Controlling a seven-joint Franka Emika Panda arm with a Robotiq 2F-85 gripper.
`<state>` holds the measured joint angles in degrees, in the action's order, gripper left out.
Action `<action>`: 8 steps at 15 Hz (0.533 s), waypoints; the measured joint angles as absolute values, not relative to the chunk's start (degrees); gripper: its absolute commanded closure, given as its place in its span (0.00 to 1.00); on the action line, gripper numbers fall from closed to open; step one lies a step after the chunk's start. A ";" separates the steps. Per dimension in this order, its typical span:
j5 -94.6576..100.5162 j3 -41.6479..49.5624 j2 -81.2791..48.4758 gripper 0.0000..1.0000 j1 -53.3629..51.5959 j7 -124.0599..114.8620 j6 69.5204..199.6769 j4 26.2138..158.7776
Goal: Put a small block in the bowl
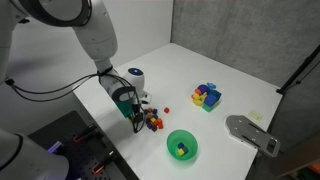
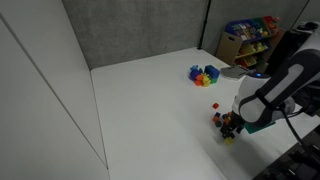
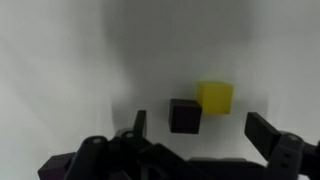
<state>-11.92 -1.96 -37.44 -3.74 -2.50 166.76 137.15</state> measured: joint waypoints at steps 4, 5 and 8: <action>-11.67 -1.30 -38.12 0.60 -4.11 -3.08 167.54 137.15; -11.67 -1.19 -38.12 0.67 -4.11 -3.12 167.55 137.15; -11.63 -0.86 -38.09 0.85 -4.22 -3.13 167.55 137.13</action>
